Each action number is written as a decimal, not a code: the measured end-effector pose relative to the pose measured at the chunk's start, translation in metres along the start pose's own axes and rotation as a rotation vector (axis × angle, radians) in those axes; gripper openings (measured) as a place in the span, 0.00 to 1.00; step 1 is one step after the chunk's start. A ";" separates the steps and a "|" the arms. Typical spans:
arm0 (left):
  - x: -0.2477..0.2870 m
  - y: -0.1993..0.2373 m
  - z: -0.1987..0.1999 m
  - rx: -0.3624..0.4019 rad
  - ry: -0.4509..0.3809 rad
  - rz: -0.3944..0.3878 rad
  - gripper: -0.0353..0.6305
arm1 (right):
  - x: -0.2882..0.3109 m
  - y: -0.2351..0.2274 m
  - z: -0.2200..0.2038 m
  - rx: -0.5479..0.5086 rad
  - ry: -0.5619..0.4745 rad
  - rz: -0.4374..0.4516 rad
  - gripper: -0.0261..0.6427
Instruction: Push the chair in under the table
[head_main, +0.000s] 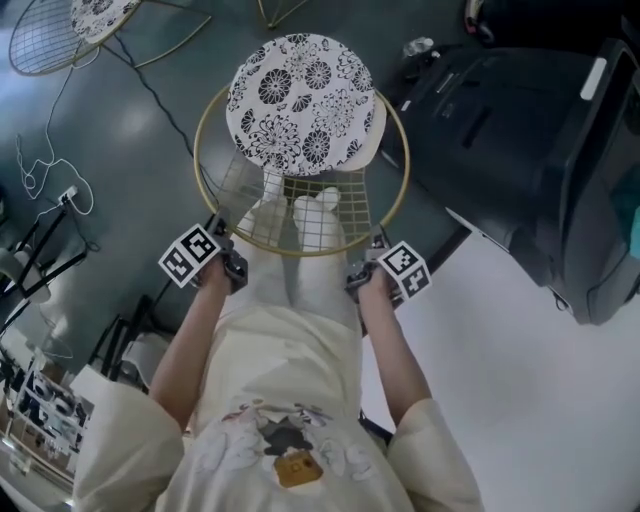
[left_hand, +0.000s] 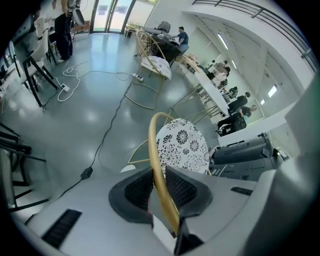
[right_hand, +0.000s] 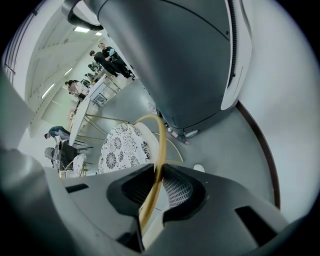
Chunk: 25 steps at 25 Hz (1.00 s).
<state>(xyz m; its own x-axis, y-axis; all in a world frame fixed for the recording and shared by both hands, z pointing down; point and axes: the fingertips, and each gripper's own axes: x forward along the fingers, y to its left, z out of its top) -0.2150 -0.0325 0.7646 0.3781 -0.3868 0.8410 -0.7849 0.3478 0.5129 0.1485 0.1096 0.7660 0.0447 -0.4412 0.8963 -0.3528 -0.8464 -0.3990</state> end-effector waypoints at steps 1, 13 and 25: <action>0.000 -0.001 -0.001 0.007 -0.003 -0.004 0.18 | 0.000 -0.001 0.001 0.004 -0.007 0.006 0.13; 0.000 0.003 -0.003 0.045 -0.059 -0.056 0.18 | 0.000 -0.008 -0.004 0.034 -0.094 0.076 0.13; 0.002 0.008 0.018 0.057 -0.068 -0.094 0.18 | -0.008 -0.002 -0.025 0.099 -0.158 0.057 0.13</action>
<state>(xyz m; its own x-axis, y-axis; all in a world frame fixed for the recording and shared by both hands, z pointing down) -0.2296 -0.0459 0.7668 0.4191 -0.4732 0.7749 -0.7747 0.2588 0.5770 0.1257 0.1225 0.7645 0.1762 -0.5237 0.8335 -0.2655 -0.8406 -0.4721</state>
